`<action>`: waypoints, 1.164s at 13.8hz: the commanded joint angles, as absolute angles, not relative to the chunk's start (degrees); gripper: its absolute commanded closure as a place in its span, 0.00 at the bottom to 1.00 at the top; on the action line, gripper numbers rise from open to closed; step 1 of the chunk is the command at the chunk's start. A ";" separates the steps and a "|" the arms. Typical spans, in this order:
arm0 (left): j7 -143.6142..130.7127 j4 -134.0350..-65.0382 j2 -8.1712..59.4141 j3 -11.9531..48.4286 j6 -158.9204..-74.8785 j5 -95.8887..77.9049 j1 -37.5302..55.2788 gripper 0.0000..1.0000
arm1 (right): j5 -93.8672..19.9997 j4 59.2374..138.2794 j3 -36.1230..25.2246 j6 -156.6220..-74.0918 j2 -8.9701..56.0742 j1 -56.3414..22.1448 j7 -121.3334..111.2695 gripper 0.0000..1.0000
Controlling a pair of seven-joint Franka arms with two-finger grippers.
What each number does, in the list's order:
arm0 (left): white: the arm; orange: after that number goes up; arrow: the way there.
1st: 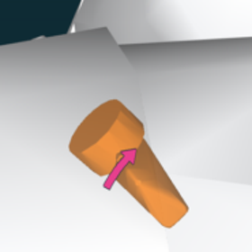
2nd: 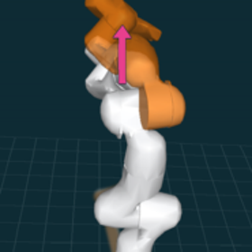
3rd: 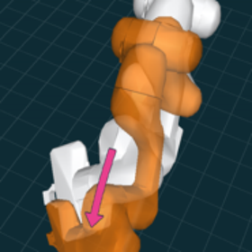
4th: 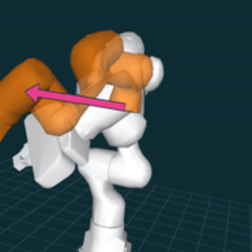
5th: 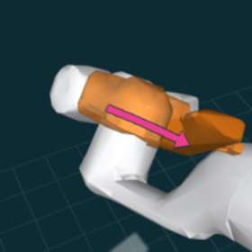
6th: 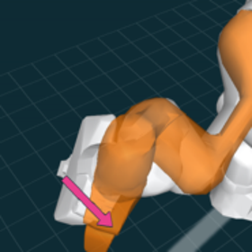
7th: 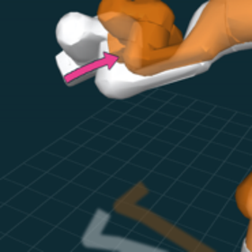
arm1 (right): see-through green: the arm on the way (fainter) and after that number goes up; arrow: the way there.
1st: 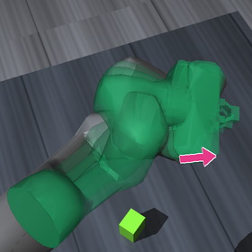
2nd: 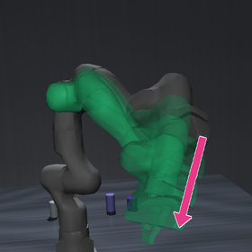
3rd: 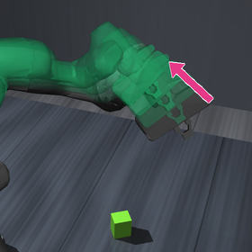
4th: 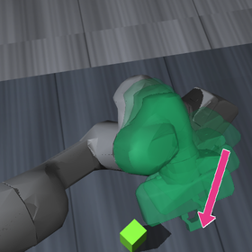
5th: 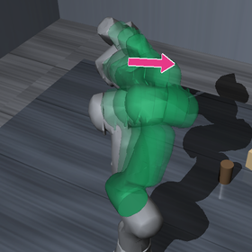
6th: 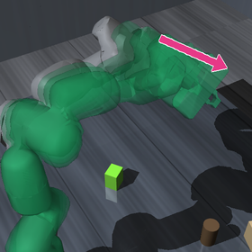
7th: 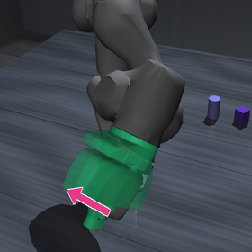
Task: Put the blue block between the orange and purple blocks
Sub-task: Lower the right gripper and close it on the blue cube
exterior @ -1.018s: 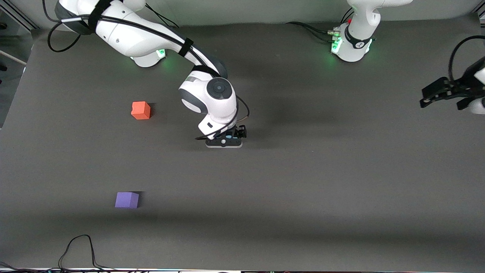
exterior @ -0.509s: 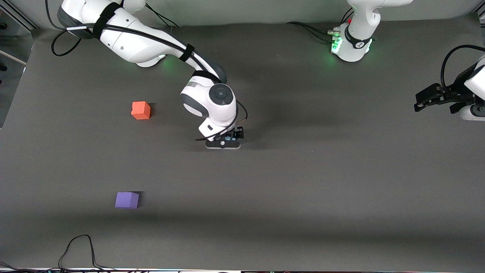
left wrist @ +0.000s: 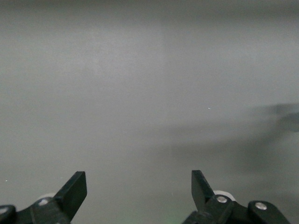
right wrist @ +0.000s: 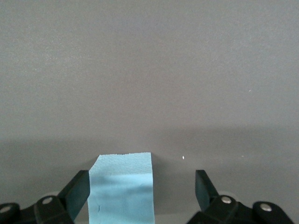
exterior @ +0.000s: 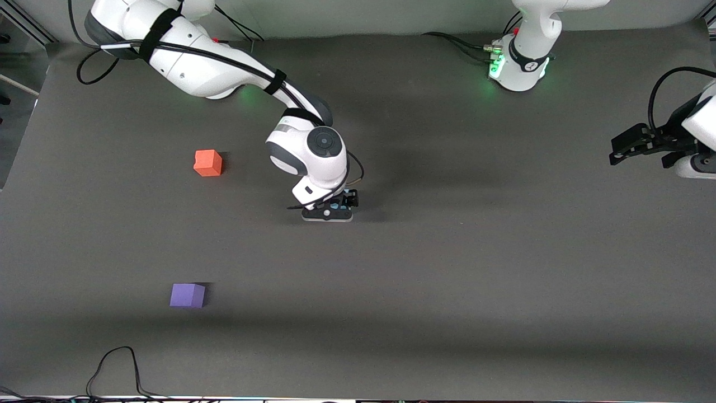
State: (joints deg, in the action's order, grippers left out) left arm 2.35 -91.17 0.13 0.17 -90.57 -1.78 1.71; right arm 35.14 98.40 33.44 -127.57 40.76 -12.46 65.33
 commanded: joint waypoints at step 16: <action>3.52 -93.87 -0.53 -1.67 -93.25 -0.97 3.08 0.00 | 33.18 104.24 33.66 -127.09 32.99 -8.18 58.66 0.74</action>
